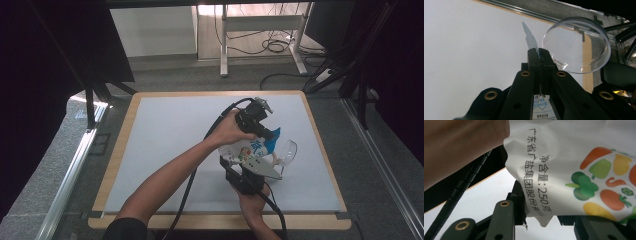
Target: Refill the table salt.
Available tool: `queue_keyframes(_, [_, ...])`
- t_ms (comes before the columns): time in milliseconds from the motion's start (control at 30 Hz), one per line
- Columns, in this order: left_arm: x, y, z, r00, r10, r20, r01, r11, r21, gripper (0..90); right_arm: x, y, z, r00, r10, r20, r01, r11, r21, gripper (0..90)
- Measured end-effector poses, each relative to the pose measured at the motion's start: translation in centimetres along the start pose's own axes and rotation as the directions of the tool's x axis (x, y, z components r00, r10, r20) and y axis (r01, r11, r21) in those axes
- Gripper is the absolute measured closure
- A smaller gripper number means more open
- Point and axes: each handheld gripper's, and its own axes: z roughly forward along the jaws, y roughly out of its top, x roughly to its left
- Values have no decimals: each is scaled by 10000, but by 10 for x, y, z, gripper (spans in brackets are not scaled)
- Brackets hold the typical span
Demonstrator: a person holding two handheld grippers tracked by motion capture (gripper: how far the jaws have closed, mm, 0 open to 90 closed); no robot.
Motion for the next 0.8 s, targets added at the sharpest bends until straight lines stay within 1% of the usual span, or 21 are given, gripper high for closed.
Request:
queue_keyframes(67, [0,0,1,10000,-7,-8,7,10000,-13,900,-1,-1,0,10000,-55,36,55,10000,-21,647])
queue_keyframes(433, [1,0,2,10000,52,-17,-52,9999,105,900,-1,-1,1,10000,47,46,-48,10000,17,647])
queue_keyframes(800, [2,0,3,9999,83,-65,-82,9998,178,900,-1,-2,1,10000,49,58,-49,10000,-18,647])
